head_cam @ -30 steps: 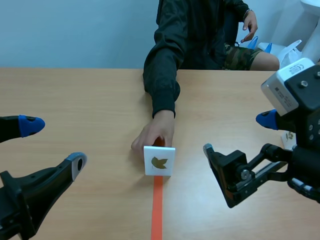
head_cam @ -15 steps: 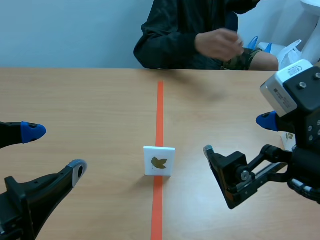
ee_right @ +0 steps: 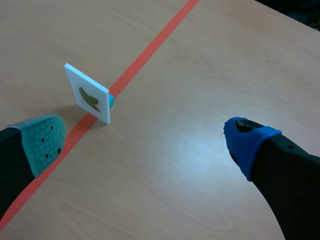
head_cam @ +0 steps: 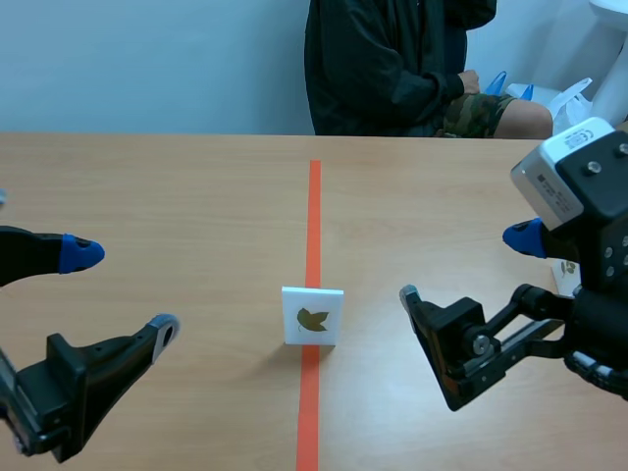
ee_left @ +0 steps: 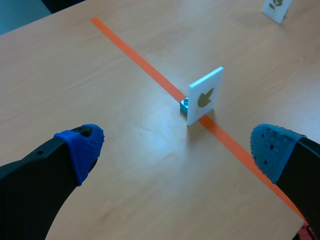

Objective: Sort the leaf by its shape. The table is split by an orange tape line. A compound leaf with several leaflets goes to the left side, a simple leaf with one blade goes to the right side. Return to the home posture when a red brick is placed on the table.

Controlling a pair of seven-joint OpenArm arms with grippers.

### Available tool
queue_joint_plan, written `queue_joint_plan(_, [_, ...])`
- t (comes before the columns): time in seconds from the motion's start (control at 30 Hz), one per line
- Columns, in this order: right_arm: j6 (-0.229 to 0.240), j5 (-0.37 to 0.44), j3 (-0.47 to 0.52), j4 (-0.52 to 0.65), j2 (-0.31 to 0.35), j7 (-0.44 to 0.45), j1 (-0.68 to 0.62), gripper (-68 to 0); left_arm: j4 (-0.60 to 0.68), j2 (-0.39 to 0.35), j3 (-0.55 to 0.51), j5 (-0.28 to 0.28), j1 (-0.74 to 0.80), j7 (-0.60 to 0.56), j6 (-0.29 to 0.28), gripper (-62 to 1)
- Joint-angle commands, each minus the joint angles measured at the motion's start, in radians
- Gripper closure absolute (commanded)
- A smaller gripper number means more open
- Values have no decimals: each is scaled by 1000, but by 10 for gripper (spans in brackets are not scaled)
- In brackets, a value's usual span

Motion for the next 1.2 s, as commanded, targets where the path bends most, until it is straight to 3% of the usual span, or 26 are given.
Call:
queue_joint_plan(0.0, [0,2,1,5,5,12,14,-679,-17,5,32,-9,-22,-11,-13,-623])
queue_joint_plan(0.17, [0,0,2,5,5,10,14,-679,-98,5,117,42,-112,-16,-18,-623])
queue_joint_plan(0.53, [-16,0,9,5,5,8,14,-679,-368,40,304,49,-357,-63,-18,-623])
queue_joint_plan(0.73, [-19,0,29,5,5,1,14,-679,-502,67,415,114,-471,-123,-18,-623])
queue_joint_plan(0.93, [-19,0,37,5,5,0,14,-679,-631,117,507,172,-575,-186,-16,-623])
queue_joint_plan(1.17, [-19,0,37,5,5,0,14,-679,-794,200,575,177,-682,-237,-15,-623])
